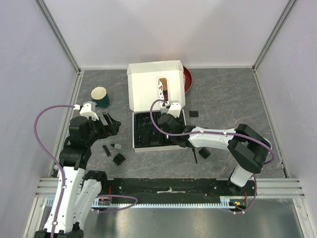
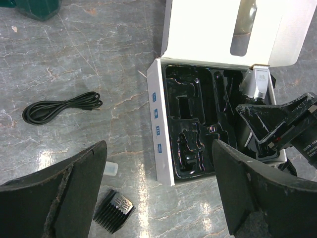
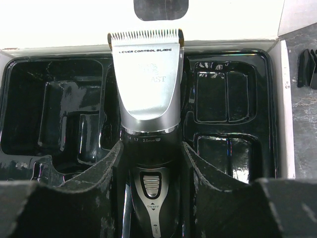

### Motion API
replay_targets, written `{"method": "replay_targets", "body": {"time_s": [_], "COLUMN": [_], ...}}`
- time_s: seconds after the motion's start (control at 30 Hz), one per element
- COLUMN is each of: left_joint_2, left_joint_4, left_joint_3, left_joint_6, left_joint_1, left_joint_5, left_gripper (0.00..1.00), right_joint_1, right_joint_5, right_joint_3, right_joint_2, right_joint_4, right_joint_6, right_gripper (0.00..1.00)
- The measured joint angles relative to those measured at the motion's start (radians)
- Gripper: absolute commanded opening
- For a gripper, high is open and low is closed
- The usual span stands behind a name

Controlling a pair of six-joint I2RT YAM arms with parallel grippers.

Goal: Sort the hair-cutting tools

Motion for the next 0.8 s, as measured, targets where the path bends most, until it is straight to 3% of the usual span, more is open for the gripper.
{"method": "replay_targets", "body": {"time_s": [0.47,0.8], "left_joint_2": [0.0,0.0], "left_joint_4": [0.0,0.0], "left_joint_3": [0.0,0.0], "left_joint_6": [0.0,0.0], "left_joint_1": [0.0,0.0], "left_joint_5": [0.0,0.0], "left_gripper": [0.92,0.92], "right_joint_1": [0.0,0.0], "right_joint_5": [0.011,0.012], "right_joint_3": [0.09,0.14], "right_joint_2": [0.052,0.056], "right_joint_4": [-0.127,-0.171], "right_joint_6": [0.041,0.039], "right_gripper": [0.59,0.59]}}
